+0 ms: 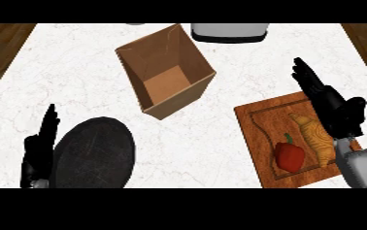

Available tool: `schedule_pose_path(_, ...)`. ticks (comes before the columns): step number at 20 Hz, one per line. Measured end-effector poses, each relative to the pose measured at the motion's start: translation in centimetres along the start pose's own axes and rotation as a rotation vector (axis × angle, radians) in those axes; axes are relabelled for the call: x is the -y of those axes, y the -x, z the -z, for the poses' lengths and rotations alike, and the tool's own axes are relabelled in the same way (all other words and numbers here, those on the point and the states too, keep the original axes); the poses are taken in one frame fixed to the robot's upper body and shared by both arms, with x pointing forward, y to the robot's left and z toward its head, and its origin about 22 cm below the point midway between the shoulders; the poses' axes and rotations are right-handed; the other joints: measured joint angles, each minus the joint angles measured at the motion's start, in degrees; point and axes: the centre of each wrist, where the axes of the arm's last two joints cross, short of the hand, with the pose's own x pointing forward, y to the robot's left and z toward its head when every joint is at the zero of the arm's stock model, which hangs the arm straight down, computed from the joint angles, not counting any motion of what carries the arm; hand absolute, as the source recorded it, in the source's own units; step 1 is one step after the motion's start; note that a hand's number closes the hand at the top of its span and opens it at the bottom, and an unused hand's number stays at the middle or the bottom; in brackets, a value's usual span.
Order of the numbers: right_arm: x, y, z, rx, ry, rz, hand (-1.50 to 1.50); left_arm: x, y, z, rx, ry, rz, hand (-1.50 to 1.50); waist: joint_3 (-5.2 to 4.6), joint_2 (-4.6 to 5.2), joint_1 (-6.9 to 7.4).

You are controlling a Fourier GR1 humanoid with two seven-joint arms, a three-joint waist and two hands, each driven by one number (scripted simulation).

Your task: Pick the bell pepper from the cutting board and place it in the cardboard box

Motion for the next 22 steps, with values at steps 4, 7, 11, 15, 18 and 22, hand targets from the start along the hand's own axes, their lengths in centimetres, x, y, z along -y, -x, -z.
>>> schedule_pose_path(4,0.1,-1.6,0.5,0.121,0.168,0.038,-1.5,0.4,-1.3,0.3,0.052,0.032,0.017,0.0,0.16,-0.09,-0.74)
schedule_pose_path(7,2.3,-2.2,0.3,0.158,0.355,-0.034,1.5,0.3,-2.5,0.7,0.103,0.062,0.036,0.0,-0.22,-0.14,-2.24)
schedule_pose_path(11,3.1,0.1,-1.0,0.074,0.691,-0.08,-1.5,1.1,-3.2,0.4,0.117,0.115,0.034,0.0,-0.01,-0.29,-3.36)
schedule_pose_path(15,0.3,1.7,-3.8,0.105,0.889,-0.03,-1.5,1.6,-4.0,0.0,0.124,0.158,0.027,0.0,0.13,-0.3,-2.6)
schedule_pose_path(18,0.1,1.9,-6.3,0.071,0.888,-0.115,-1.5,1.6,-4.7,-0.1,0.131,0.177,0.035,0.0,0.12,-0.17,-1.84)
schedule_pose_path(22,0.9,2.2,-9.0,-0.049,0.789,-0.298,-1.5,1.6,-4.9,-0.4,0.133,0.191,0.038,0.0,-0.03,-0.09,-1.37)
